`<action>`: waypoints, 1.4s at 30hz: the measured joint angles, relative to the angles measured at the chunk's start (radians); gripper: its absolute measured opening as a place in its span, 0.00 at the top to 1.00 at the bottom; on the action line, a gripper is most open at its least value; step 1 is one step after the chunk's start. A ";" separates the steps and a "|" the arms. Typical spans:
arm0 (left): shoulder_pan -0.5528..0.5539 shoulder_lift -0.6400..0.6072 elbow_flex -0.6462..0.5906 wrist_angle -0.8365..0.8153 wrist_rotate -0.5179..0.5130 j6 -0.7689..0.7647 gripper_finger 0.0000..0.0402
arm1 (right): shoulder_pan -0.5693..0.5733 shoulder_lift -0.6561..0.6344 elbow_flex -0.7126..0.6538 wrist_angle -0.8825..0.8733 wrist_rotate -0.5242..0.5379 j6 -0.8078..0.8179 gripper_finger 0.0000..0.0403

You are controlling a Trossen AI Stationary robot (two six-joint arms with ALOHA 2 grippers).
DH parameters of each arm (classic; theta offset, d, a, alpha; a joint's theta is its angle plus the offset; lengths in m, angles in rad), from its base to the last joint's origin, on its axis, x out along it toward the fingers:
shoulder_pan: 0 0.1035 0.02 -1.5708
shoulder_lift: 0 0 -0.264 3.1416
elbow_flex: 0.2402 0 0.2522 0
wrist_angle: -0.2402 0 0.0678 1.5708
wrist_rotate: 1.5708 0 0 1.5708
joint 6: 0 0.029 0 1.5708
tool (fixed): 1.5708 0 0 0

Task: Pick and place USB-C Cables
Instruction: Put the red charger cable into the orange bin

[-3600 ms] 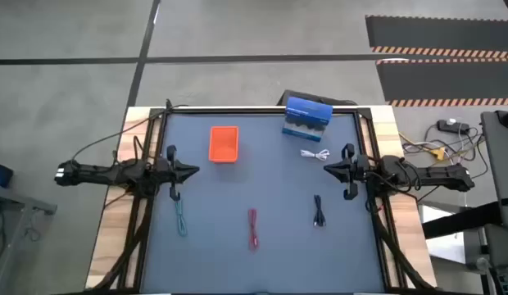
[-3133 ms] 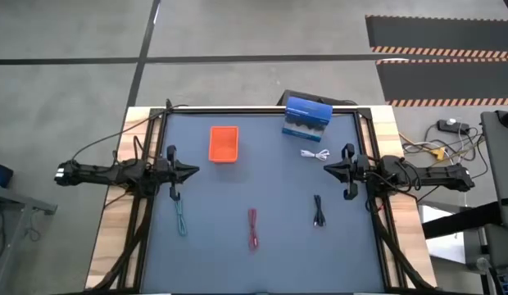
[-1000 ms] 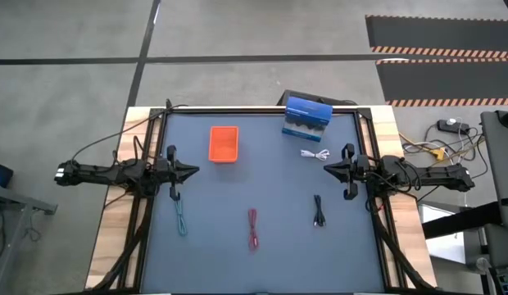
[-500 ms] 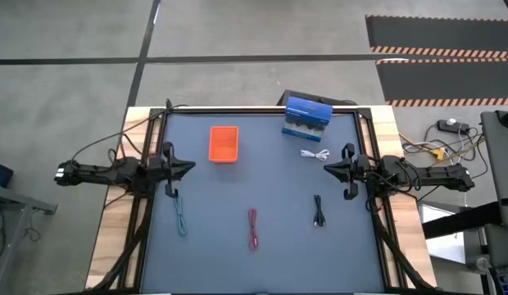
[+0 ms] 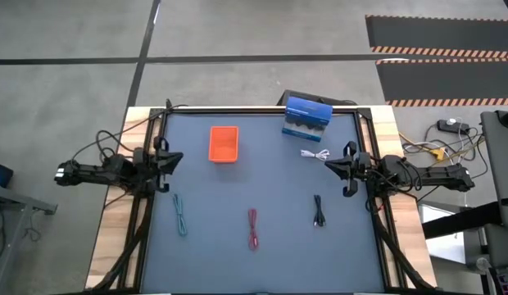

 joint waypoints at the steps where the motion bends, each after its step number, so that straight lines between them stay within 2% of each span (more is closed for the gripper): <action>1: 0.000 0.000 0.000 0.012 0.000 0.000 1.00 | 0.000 0.000 0.000 -0.001 0.000 -0.003 0.98; 7: 0.000 0.006 0.000 0.019 -0.002 -0.010 1.00 | 0.000 0.001 0.000 0.001 0.000 -0.087 0.98; 13: 0.000 0.061 0.000 0.038 -0.035 -0.130 1.00 | 0.000 0.001 0.000 0.025 0.000 -0.099 0.98; 18: 0.000 0.169 0.000 0.152 -0.111 -0.189 1.00 | 0.000 0.001 0.000 0.089 0.000 -0.099 0.98; 22: 0.000 0.287 0.003 0.276 -0.112 -0.244 1.00 | 0.000 0.001 0.000 0.105 0.000 -0.099 0.98; 24: 0.000 0.347 0.015 0.284 -0.120 -0.297 1.00 | 0.000 0.001 0.000 0.105 0.000 -0.099 0.98; 29: -0.001 0.489 0.108 0.284 -0.167 -0.482 1.00 | 0.000 0.001 0.000 0.104 0.000 -0.098 0.98; 35: -0.003 0.712 0.252 0.272 -0.169 -0.664 1.00 | 0.000 0.002 0.000 0.090 0.000 -0.085 0.98; 42: -0.030 0.957 0.444 0.249 -0.165 -0.758 1.00 | 0.000 0.002 0.000 0.061 0.000 -0.088 0.98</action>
